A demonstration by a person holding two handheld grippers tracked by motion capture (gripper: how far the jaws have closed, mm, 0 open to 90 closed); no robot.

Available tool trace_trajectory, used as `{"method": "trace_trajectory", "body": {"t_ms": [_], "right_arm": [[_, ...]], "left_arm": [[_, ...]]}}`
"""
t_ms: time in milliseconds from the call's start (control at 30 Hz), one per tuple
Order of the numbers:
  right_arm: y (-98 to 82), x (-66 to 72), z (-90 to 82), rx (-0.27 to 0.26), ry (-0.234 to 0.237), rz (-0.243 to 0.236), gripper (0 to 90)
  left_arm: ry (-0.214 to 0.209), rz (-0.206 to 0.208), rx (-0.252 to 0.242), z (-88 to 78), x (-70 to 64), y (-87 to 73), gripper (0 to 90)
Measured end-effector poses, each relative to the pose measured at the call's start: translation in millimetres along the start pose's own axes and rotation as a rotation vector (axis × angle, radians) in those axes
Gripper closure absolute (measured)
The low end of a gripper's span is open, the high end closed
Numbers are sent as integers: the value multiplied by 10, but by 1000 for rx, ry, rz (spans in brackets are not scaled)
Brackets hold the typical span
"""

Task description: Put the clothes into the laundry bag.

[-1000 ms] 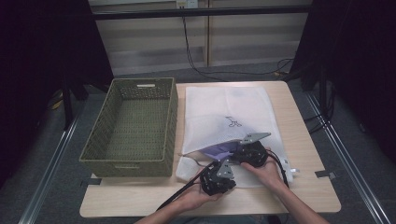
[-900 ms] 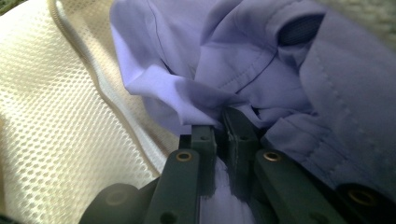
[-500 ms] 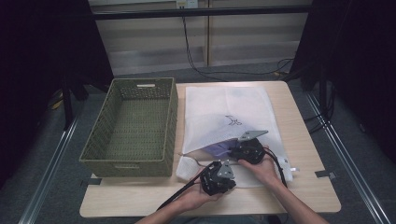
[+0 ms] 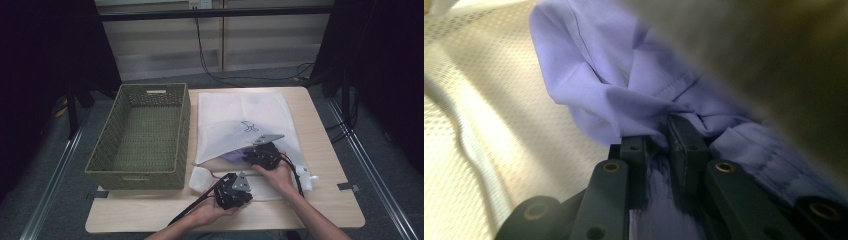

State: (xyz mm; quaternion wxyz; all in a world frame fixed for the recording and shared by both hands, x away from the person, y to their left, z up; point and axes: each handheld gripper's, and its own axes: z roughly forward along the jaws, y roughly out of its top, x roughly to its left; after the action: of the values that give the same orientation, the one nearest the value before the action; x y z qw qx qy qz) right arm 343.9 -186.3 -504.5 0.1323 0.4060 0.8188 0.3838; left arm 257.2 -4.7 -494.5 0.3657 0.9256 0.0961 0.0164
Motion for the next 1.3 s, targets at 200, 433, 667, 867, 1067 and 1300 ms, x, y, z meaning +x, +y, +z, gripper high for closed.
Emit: {"method": "trace_trajectory", "body": {"t_ms": [200, 433, 667, 867, 1067, 1300], "right_arm": [[48, -49, 48, 2, -16, 24, 778], [94, -119, 104, -7, -30, 58, 770], [122, -149, 148, -19, -53, 66, 760], [139, -149, 188, -31, -79, 82, 747], [153, -169, 216, -37, -89, 85, 733], [129, -117, 113, -30, -48, 73, 660]], "left_arm": [[-12, 5, -4, 5, 10, 0, 878], [-14, 3, -4, 6, 14, 2, 879], [-15, 2, -5, 6, 16, 1, 879], [-18, -1, -4, 6, 20, 1, 879], [-19, 1, 3, 1, 26, 5, 880], [-22, -1, -4, 3, 30, -1, 880]]}}
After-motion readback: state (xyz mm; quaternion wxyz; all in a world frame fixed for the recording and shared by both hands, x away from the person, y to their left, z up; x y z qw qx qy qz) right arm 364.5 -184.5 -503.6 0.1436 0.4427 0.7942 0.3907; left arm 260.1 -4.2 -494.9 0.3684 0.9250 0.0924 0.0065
